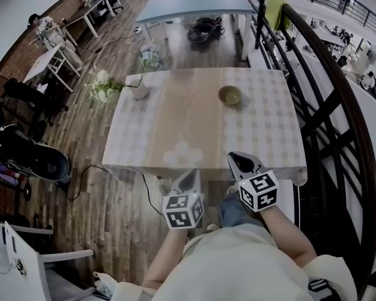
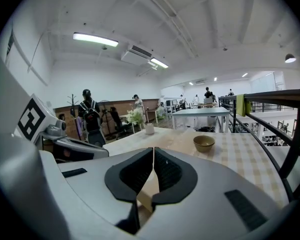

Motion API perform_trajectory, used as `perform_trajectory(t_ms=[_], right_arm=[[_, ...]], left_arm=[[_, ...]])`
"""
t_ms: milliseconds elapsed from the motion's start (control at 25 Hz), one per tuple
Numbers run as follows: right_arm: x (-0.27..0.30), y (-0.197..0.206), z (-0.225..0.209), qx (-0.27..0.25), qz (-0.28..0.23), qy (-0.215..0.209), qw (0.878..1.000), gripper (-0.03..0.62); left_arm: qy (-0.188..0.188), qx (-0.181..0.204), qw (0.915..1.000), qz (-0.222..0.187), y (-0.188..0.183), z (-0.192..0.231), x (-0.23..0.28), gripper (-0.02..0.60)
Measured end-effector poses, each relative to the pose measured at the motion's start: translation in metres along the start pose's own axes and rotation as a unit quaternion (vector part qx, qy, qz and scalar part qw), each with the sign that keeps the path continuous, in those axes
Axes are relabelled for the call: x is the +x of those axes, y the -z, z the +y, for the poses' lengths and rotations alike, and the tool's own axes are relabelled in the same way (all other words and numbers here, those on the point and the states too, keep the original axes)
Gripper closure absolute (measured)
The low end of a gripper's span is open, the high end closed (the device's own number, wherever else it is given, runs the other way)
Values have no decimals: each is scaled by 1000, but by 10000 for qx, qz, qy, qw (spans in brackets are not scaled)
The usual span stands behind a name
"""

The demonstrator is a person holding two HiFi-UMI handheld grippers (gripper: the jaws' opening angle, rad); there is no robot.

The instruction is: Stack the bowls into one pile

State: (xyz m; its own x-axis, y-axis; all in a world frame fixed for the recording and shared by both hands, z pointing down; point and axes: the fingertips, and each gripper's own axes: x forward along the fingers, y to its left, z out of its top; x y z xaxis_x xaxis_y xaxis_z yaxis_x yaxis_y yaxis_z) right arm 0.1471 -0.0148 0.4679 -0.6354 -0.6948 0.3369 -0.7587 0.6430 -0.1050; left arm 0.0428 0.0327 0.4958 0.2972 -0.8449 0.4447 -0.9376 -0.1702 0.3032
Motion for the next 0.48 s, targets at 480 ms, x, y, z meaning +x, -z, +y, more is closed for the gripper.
perform_trajectory(t_ms=[480], right_arm=[[-38, 9, 18, -82, -158, 17, 9998, 592]], left_arm=[[107, 27, 9999, -113, 15, -21, -25, 577]])
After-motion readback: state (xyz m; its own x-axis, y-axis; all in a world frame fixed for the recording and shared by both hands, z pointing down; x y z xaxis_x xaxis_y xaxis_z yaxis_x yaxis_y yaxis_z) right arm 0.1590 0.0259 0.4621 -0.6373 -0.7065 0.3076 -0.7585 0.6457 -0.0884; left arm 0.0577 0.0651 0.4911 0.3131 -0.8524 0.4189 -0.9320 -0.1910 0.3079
